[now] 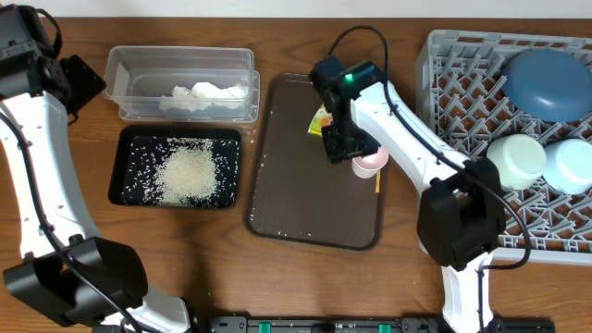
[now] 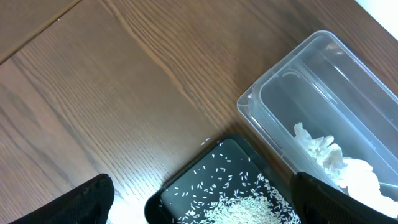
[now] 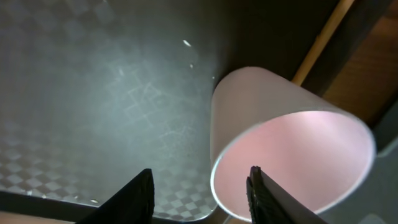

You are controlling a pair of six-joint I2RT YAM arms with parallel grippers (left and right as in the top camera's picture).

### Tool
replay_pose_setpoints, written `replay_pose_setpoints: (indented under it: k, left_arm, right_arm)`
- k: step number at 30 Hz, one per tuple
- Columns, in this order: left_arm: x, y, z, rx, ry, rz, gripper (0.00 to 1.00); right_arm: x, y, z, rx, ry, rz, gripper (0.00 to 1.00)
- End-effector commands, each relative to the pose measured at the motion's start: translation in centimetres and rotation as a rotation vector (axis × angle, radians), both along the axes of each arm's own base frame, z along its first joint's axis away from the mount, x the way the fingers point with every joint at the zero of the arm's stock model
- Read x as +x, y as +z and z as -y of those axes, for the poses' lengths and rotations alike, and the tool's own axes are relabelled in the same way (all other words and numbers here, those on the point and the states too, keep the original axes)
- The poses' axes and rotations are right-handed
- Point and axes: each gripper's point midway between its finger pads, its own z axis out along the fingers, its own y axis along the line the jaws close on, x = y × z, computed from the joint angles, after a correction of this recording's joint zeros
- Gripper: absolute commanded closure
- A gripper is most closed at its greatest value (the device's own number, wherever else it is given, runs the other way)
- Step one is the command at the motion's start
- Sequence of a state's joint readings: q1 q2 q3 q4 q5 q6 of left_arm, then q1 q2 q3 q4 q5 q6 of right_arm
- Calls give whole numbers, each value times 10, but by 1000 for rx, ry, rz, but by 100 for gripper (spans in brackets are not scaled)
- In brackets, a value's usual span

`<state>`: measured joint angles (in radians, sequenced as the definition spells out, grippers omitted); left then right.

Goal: Sort waste into correct bins and load items into the dishwasher rack
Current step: 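Grasp the pink cup rim with the right gripper, then lift the pink cup and carry it right into the rack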

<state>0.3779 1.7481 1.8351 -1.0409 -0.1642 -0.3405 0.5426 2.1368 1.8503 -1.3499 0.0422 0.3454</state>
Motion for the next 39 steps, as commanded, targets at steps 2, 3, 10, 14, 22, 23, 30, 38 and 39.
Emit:
replay_pose_setpoints:
  k: [2, 3, 10, 14, 22, 23, 30, 38, 39]
  left_arm:
    - [-2, 2, -3, 10, 11, 1, 7]
    - [-2, 2, -3, 10, 11, 1, 8]
    - [-2, 2, -3, 10, 11, 1, 7]
    - [-2, 2, -3, 10, 11, 1, 7]
    - [-2, 2, -3, 10, 11, 1, 8]
    - [-2, 2, -3, 10, 11, 1, 7]
    - [-2, 2, -3, 10, 11, 1, 7]
    - [-2, 2, -3, 10, 11, 0, 7]
    - [-2, 2, -3, 10, 11, 1, 7]
  right_arm:
    - [-6, -11, 4, -30, -10, -19, 58]
    - [-5, -11, 3, -28, -11, -16, 60]
    - [-1, -11, -1, -10, -12, -3, 82]
    - [-1, -11, -1, -9, -12, -1, 99]
    - [12, 19, 8, 6, -48, 18, 99]
    - [15, 28, 11, 12, -59, 27, 99]
    - [73, 103, 49, 113, -132, 235, 99]
    - [131, 148, 136, 305, -331, 401, 99]
    - [138, 150, 141, 358, -327, 414, 99]
